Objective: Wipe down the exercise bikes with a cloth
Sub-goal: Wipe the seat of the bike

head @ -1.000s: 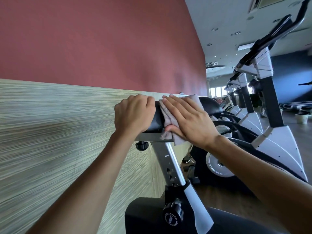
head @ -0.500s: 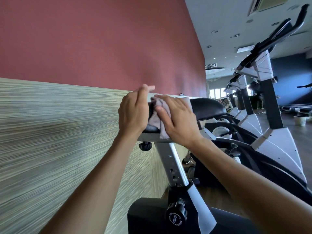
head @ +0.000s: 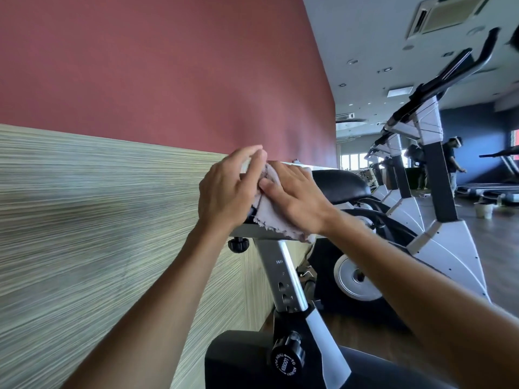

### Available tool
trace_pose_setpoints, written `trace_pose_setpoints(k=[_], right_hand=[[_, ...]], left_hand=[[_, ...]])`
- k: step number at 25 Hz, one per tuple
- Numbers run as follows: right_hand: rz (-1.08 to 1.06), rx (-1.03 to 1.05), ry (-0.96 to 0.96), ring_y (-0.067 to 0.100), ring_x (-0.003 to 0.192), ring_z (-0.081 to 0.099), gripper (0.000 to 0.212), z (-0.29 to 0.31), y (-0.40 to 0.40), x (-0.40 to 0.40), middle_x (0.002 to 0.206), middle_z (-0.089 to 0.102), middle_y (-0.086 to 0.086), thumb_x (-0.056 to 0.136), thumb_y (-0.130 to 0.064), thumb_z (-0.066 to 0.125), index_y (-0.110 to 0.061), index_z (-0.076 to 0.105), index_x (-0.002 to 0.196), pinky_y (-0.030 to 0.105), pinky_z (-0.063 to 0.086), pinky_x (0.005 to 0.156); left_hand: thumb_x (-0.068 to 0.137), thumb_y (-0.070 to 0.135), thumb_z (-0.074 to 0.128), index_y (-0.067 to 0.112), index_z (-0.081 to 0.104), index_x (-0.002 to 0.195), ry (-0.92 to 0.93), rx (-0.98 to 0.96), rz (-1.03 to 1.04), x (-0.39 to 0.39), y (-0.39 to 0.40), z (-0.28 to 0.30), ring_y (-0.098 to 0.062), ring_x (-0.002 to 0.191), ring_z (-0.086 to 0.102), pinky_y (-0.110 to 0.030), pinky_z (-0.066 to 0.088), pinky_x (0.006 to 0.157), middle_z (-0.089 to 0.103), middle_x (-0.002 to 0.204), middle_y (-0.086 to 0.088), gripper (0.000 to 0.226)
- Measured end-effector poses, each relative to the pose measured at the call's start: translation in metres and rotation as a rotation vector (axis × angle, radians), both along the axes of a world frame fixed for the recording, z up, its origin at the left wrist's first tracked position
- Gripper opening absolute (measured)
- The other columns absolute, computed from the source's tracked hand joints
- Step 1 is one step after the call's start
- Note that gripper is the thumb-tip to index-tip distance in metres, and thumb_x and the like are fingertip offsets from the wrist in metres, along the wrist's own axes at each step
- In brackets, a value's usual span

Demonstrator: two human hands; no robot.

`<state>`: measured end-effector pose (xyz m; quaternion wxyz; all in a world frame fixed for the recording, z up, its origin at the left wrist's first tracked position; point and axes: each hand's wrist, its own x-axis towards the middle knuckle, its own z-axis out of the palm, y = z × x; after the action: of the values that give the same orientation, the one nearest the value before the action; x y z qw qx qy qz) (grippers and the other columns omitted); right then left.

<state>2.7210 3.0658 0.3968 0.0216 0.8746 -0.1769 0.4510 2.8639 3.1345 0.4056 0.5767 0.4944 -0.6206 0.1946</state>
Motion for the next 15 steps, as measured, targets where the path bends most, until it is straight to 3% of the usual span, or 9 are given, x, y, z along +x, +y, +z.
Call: trace_pose_setpoints(k=[2,3,5,7,9,12,13,15], right_hand=[[0.228,0.321,0.1,0.016,0.132,0.049,0.046,0.018,0.002,-0.028,0.137,0.06,-0.001,0.099,-0.034,0.038,-0.014,0.057,0.135,0.031,0.034,0.116],[0.157,0.337,0.091,0.013,0.141,0.042,0.052,0.024,-0.005,-0.04,0.149,0.053,0.0,0.096,-0.03,0.039,-0.014,0.052,0.144,0.028,0.028,0.12],[-0.256,0.127,0.088,0.015,0.149,0.03,0.057,0.02,-0.022,-0.061,0.159,0.04,0.003,0.1,-0.033,0.034,-0.014,0.041,0.154,0.033,0.014,0.126],[-0.544,-0.087,0.159,0.023,0.145,0.034,0.056,0.008,-0.033,-0.072,0.158,0.041,0.005,0.107,-0.039,0.023,-0.014,0.036,0.156,0.036,0.015,0.122],[-0.585,-0.154,0.188,0.026,0.134,0.043,0.057,-0.001,-0.039,-0.072,0.147,0.051,0.005,0.107,-0.042,0.018,-0.014,0.041,0.152,0.036,0.022,0.117],[-0.574,-0.159,0.156,0.027,0.12,0.048,0.058,-0.002,-0.042,-0.07,0.133,0.058,0.003,0.104,-0.046,0.015,-0.017,0.052,0.139,0.036,0.027,0.111],[-0.572,-0.153,0.158,0.026,0.118,0.048,0.061,-0.002,-0.041,-0.07,0.13,0.058,0.002,0.102,-0.048,0.013,-0.017,0.053,0.136,0.036,0.027,0.11],[-0.545,-0.123,0.118,0.026,0.118,0.047,0.053,-0.001,-0.042,-0.07,0.129,0.058,0.002,0.105,-0.044,0.02,-0.017,0.055,0.133,0.035,0.026,0.11]], left_hand=[[0.09,0.071,0.043,0.039,0.065,0.132,-0.177,0.112,0.201,-0.003,0.001,0.001,-0.019,0.118,0.061,-0.034,0.044,0.093,0.071,0.124,0.009,0.057],[0.09,0.07,0.05,0.04,0.065,0.13,-0.214,0.166,0.251,-0.003,0.002,0.002,-0.023,0.116,0.061,-0.034,0.042,0.091,0.072,0.12,0.006,0.053],[0.091,0.062,0.057,0.036,0.067,0.127,-0.231,0.203,0.255,-0.004,0.006,0.004,-0.025,0.114,0.06,-0.034,0.037,0.095,0.073,0.116,0.003,0.045],[0.094,0.048,0.059,0.032,0.061,0.136,-0.311,0.156,0.3,-0.011,0.008,0.008,-0.019,0.127,0.055,-0.037,0.029,0.111,0.065,0.133,0.005,0.045],[0.094,0.028,0.059,0.026,0.056,0.139,-0.501,0.172,0.41,-0.038,0.009,0.016,-0.019,0.134,0.048,-0.041,0.025,0.115,0.056,0.143,0.001,0.045],[0.097,0.02,0.051,0.02,0.059,0.104,-0.558,0.379,0.533,-0.093,0.012,0.017,-0.029,0.112,0.059,-0.039,0.039,0.094,0.065,0.119,-0.007,0.011],[0.098,0.027,0.047,0.021,0.054,0.098,-0.553,0.407,0.547,-0.097,0.011,0.016,-0.029,0.107,0.061,-0.038,0.041,0.086,0.065,0.114,-0.007,0.009],[0.101,0.043,0.038,0.015,0.053,0.108,-0.647,0.341,0.687,-0.089,-0.004,0.006,-0.028,0.105,0.058,-0.039,0.042,0.083,0.06,0.115,-0.008,0.032]])
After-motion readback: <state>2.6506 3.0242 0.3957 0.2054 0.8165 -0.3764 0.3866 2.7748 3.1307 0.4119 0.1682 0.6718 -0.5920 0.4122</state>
